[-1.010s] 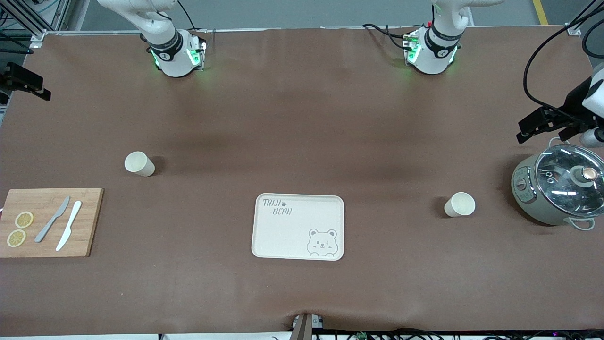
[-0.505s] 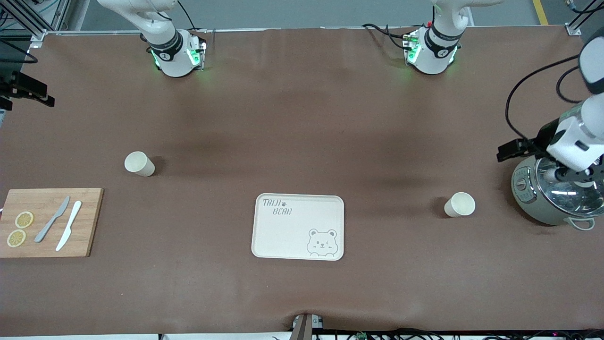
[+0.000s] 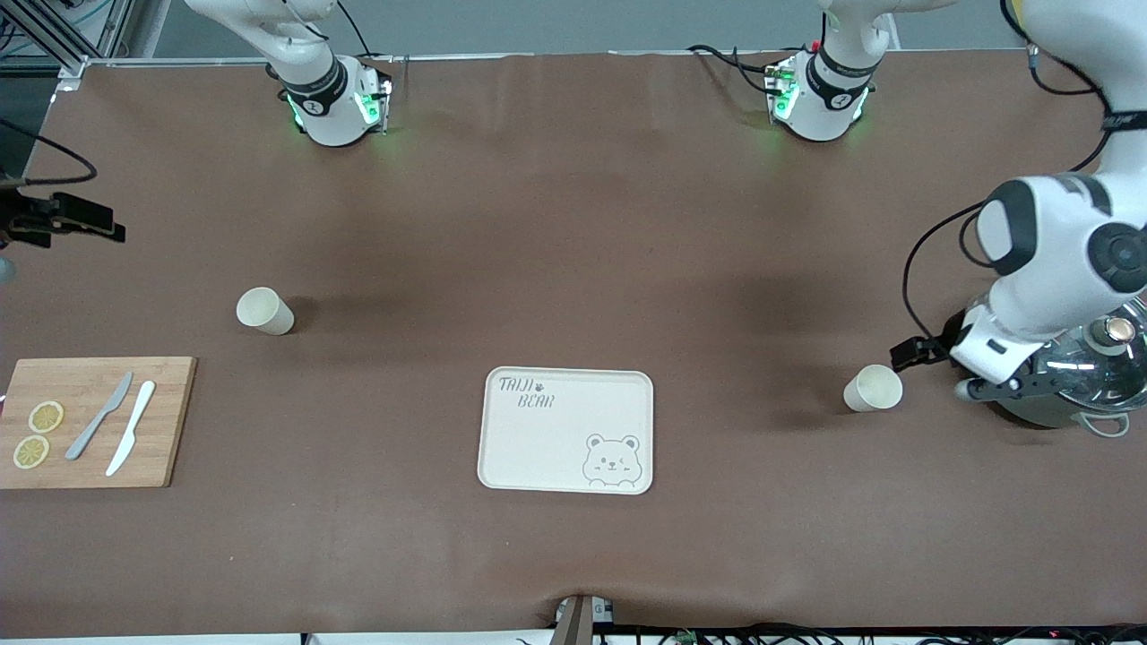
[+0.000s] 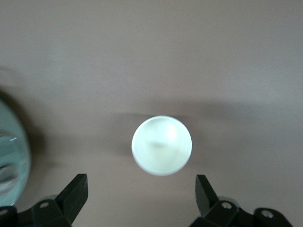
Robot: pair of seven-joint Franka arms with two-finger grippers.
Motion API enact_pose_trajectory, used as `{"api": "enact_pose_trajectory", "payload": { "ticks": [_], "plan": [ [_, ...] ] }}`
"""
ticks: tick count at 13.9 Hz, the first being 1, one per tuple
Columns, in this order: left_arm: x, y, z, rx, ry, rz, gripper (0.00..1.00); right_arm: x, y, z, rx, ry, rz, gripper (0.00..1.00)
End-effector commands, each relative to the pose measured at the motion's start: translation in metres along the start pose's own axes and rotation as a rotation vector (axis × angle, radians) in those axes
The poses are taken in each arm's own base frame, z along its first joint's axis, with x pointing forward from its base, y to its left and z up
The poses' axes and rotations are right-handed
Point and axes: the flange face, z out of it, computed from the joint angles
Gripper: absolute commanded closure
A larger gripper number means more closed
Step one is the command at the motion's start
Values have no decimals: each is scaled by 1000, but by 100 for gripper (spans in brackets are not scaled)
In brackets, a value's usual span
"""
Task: Place white IKEA cup upright on tray with both arms
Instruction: 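Reach the left gripper down toward the white paper cup beside the pot, then grasp the cup with the left gripper while the right gripper reaches out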
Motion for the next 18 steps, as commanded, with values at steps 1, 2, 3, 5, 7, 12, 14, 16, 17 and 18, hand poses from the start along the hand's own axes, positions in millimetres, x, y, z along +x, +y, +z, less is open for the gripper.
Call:
{"api": "enact_pose_trajectory", "payload": {
  "ticks": [1,2,3,5,7,12,14,16,17,18],
  "plan": [
    [5,4,39,-1,16,22,1,15,26,17,8,-37,28,0],
    [5,4,48,-1,14,22,9,21,29,26,7,-57,32,0],
    [4,3,60,-1,-1,20,14,21,29,27,9,-60,38,0],
    [6,4,75,-3,2,19,20,21,30,38,26,-83,48,0],
    [4,5,80,-3,-6,21,38,21,21,42,23,-92,97,0],
    [5,8,82,-3,-15,30,100,27,20,101,23,-71,159,0],
    [4,19,81,-7,-14,34,100,22,19,123,23,-63,160,0],
    [3,34,67,-28,-22,33,100,20,21,151,24,-60,165,0],
    [5,52,58,-42,-23,31,100,19,25,169,25,-58,172,0],
    [4,66,55,-51,-33,5,100,17,28,187,28,-71,178,0]
  ]
}}
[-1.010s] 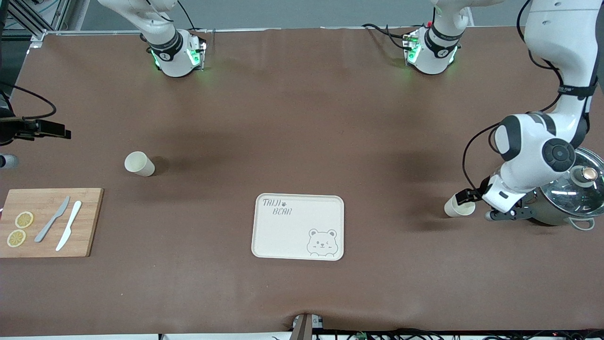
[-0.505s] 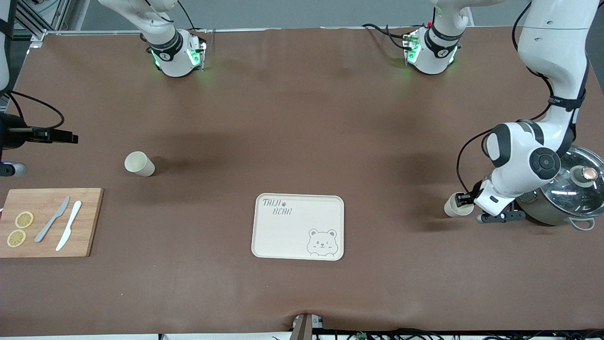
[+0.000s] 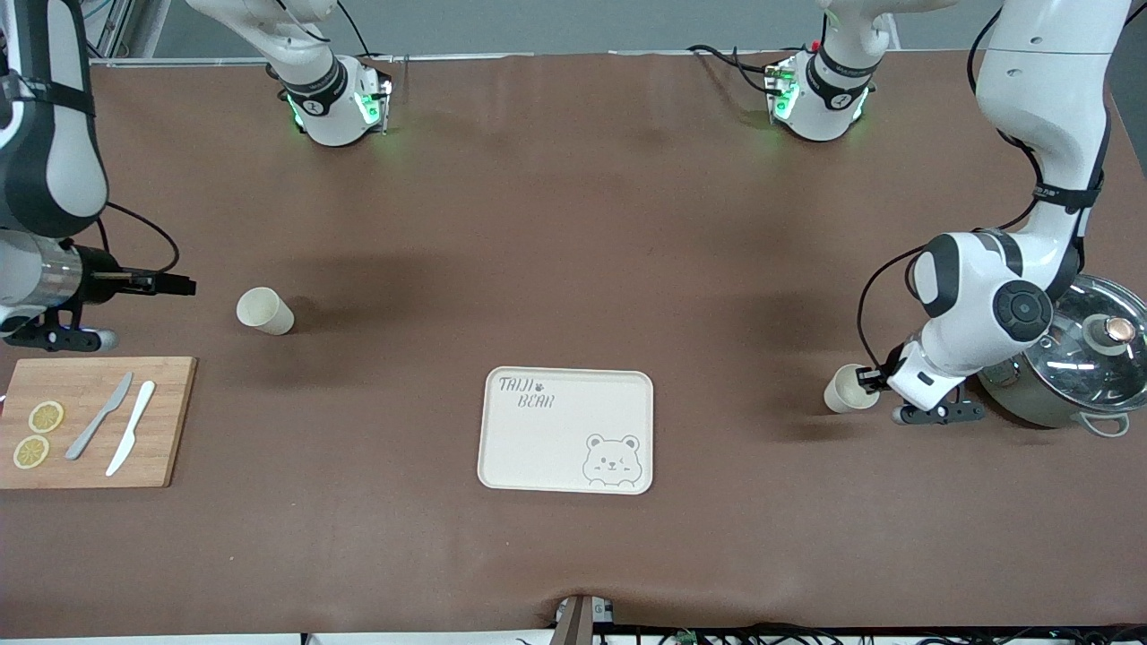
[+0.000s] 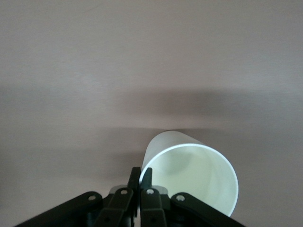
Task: Place white IKEA cup upright on tray with both arms
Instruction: 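Grasp the cup with the left gripper while the right gripper reaches out, then carry the cup onto the tray while the right gripper nears the other cup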
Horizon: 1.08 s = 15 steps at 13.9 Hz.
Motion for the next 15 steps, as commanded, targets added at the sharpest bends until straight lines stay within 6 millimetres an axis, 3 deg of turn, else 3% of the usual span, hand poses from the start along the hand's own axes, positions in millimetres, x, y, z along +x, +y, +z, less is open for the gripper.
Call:
{"api": "enact_pose_trajectory", "payload": {
  "ticks": [1,2,4,7,10,12,15],
  "plan": [
    [3,40,-23,-33,-2,-48,100,-16,7,41,14,8,31,0],
    [6,60,-29,-48,8,-62,100,-15,8,55,13,30,33,0],
    [10,109,-44,-75,25,-117,100,-16,30,83,21,58,74,0],
    [13,201,-46,-109,29,-183,100,-19,38,112,24,83,94,0],
    [15,273,-42,-137,13,-226,100,-24,45,142,53,101,131,3],
    [8,311,-23,-136,3,-242,100,-23,43,153,112,86,171,19],
    [6,336,-2,-139,-1,-220,100,-19,42,168,141,64,195,39]
  ]
}}
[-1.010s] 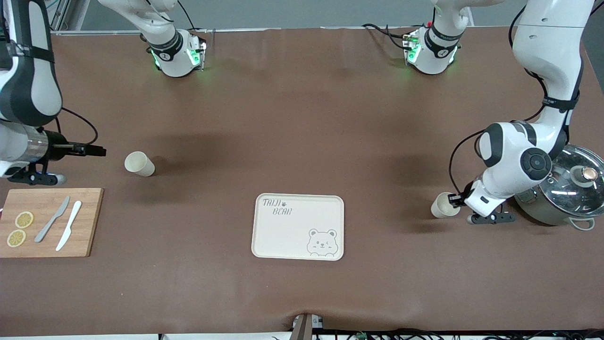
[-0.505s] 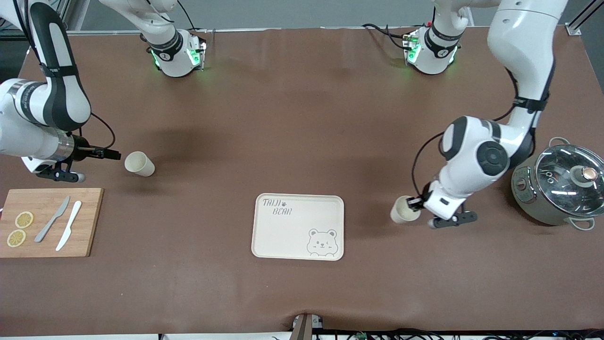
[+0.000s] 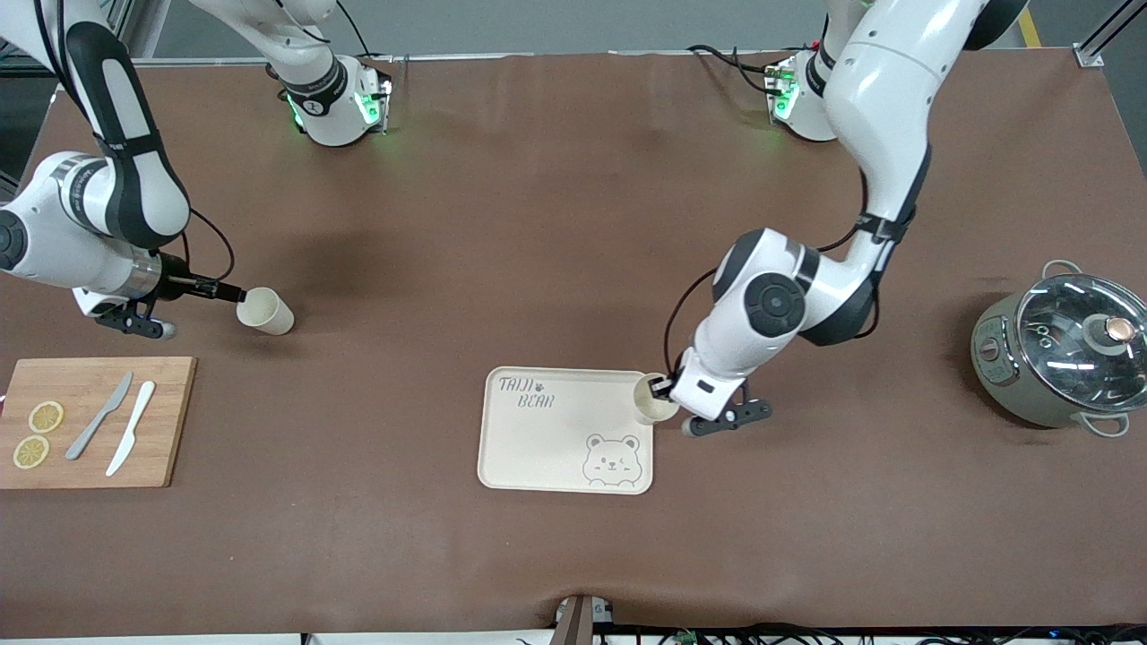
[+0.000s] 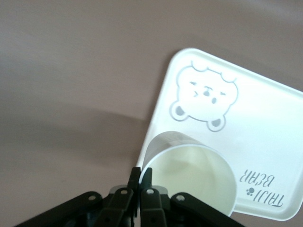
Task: Place white IKEA cup upright on tray with both arms
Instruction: 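Carry the cup onto the tray while the right gripper nears the other cup, then open the left gripper and withdraw while the right gripper grasps the cup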
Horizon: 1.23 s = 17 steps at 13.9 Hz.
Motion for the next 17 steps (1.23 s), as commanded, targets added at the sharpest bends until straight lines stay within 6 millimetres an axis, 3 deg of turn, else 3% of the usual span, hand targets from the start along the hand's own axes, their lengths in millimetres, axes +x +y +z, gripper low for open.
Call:
{"api": "enact_pose_trajectory", "payload": {
  "ticks": [1,3,5,6,7,8,10,11,14,17],
  "plan": [
    [4,14,19,7,-4,4,100,0,1,16,31,-7,38,49],
    [1,13,28,17,-13,2,100,-2,2,29,39,9,54,53],
    [-13,22,47,30,-29,-8,100,-5,2,34,36,16,55,85],
    [-13,21,47,37,-24,-24,100,-5,1,34,36,16,52,93],
    [-12,22,43,33,-19,-38,72,-5,1,34,37,15,51,99],
    [-12,21,41,37,-13,-37,1,-5,1,33,37,12,53,100],
    [-16,30,30,37,11,-13,0,-7,-2,29,42,-13,48,100],
    [-11,31,11,26,27,-15,0,-6,-5,19,47,-33,43,100],
    [8,20,-65,12,69,-65,0,10,-27,-37,58,-113,79,100],
    [49,-26,-154,-6,137,-126,0,19,-74,-71,33,-110,168,100]
  ]
}}
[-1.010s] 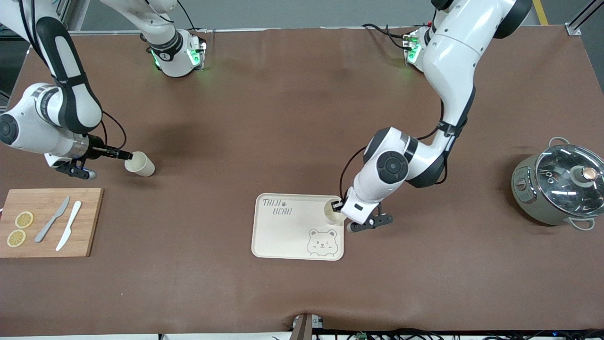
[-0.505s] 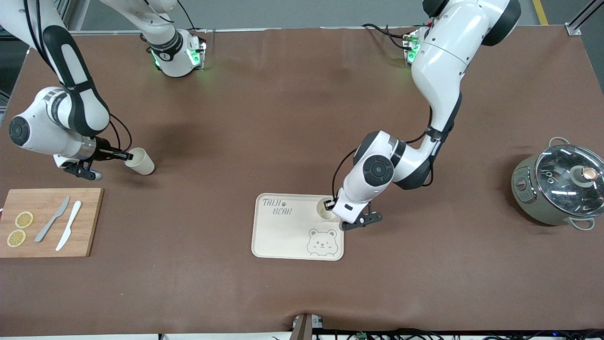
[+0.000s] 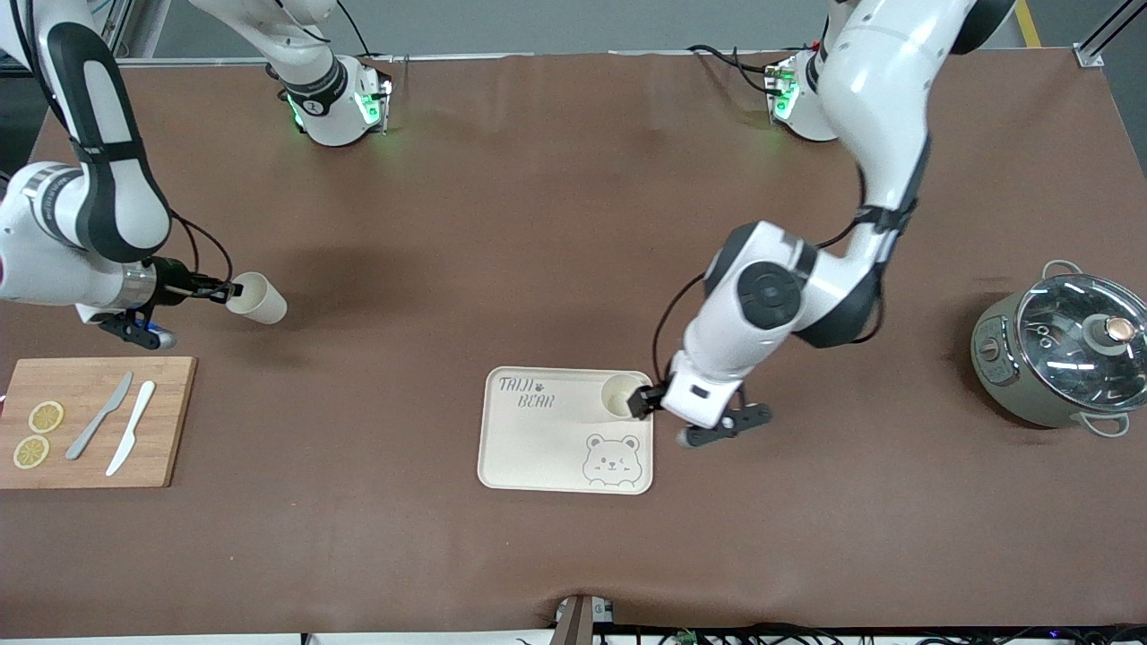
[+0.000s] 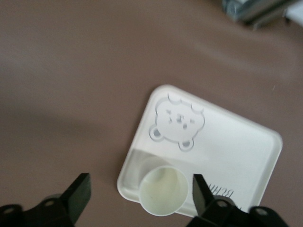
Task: Place white IKEA cup upright on tray with both arms
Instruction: 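Open the left gripper and withdraw while the right gripper grasps the cup, then carry the second cup toward the tray with the right gripper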
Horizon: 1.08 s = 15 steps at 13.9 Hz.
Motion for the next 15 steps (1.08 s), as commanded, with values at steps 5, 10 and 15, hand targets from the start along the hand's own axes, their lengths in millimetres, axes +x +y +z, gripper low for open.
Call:
{"api": "enact_pose_trajectory", "payload": {
  "ticks": [5,10,15],
  "plan": [
    [77,-102,-135,57,83,-8,0,-16,-178,-23,-1,-30,259,100],
    [103,-178,-192,126,41,-1,0,-27,-311,-13,115,-84,520,100],
    [109,-229,-232,172,-5,68,0,-35,-400,36,175,-82,693,100]
  ]
}}
